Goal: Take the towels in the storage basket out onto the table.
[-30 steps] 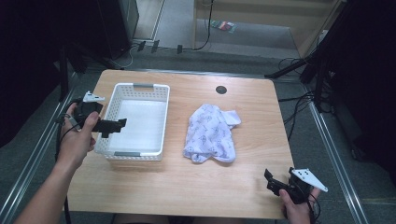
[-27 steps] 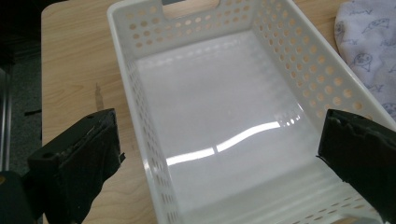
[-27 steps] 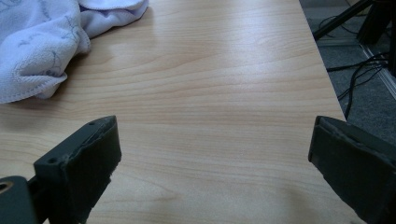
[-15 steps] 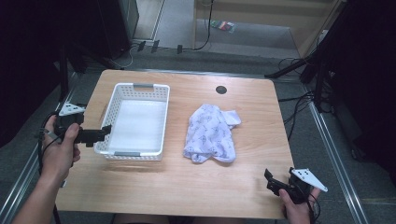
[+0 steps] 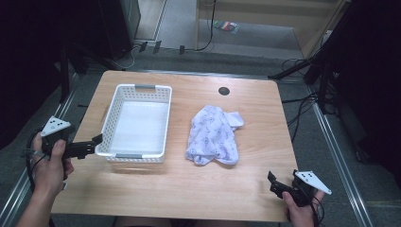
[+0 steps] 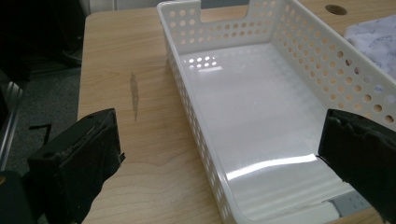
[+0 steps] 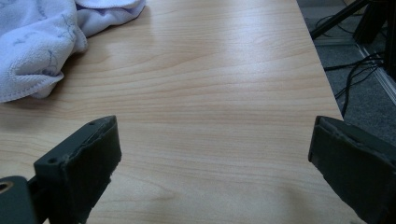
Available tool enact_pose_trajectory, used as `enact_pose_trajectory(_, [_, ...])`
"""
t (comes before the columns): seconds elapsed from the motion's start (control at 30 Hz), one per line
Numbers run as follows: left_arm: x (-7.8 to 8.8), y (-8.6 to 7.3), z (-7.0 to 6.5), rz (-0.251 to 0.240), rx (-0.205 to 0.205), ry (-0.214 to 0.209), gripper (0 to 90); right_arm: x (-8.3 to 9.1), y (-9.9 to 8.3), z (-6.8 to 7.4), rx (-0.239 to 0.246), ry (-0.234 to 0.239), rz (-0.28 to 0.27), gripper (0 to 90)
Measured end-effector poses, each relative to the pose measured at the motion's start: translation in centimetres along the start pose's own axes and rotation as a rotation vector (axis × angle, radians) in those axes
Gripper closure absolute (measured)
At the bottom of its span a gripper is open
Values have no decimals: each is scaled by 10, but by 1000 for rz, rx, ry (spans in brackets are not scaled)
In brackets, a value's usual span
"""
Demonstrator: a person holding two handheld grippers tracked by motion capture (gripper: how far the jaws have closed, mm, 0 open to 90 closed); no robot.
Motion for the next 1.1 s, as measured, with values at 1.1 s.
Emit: enact_pose_trajectory(1.1, [-8, -85, 27, -60, 88, 19, 0, -1, 0, 0, 3, -14, 6, 26])
Point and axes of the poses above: each handheld gripper's, and its own axes: x roughly backward along the jaws, y roughly out of its top, z roughly to its left, the point moved 5 cm from there along -x, roughly forward along the jaws, and after that the axes turned 7 degrees about y, right-handed, at the moved point
